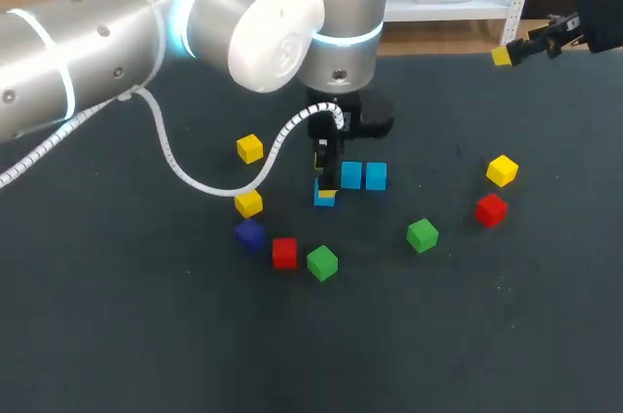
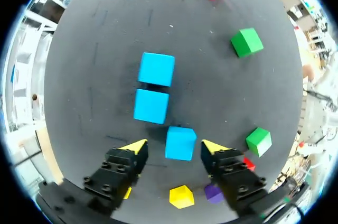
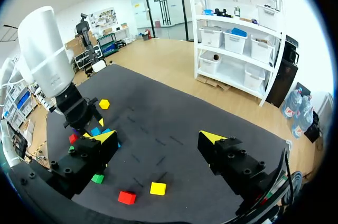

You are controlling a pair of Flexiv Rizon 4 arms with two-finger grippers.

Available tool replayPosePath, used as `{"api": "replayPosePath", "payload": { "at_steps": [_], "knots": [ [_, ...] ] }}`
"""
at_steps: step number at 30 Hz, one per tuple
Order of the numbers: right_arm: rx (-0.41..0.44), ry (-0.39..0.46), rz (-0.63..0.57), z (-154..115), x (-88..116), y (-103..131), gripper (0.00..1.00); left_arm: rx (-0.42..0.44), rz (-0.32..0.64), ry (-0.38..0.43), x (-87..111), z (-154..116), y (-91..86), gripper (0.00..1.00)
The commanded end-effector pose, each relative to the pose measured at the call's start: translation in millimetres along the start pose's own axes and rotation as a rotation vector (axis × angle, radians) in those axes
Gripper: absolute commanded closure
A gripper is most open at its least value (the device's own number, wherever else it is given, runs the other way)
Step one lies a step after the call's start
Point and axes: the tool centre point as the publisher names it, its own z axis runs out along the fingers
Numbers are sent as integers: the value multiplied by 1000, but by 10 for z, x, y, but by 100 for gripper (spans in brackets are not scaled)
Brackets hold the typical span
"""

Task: Place the blue cubes, place green cubes on the blue cubes, place the yellow cubes on the green cubes, then place the red cubes on the yellow cubes, and place purple cube on the red cubes.

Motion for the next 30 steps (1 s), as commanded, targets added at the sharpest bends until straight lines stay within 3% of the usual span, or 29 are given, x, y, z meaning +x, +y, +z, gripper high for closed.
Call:
{"api": "replayPosePath", "payload": {
  "at_steps": [1, 9, 12, 15, 18, 22, 30],
  "knots": [
    [-3, -2, -1, 5, 3, -5, 0, 8, -71, -39, 129, -106, 94, 0],
    [-3, -2, -1, 5, 3, -5, 0, -17, -126, -89, 295, -109, 33, 0],
    [-3, -2, -1, 5, 3, -5, 0, -10, -64, -115, 277, -84, -59, 0],
    [-3, -2, -1, 5, 3, -5, 0, -22, 88, -149, 239, -100, -221, 0],
    [-3, -2, -1, 5, 3, -5, 0, -59, 149, -143, 196, -92, -303, 0],
    [-3, -2, -1, 5, 3, -5, 0, -47, 190, -134, 157, -52, -317, 0],
    [-3, -2, -1, 5, 3, -5, 0, -23, 176, -118, 102, 83, -219, 0]
  ]
}}
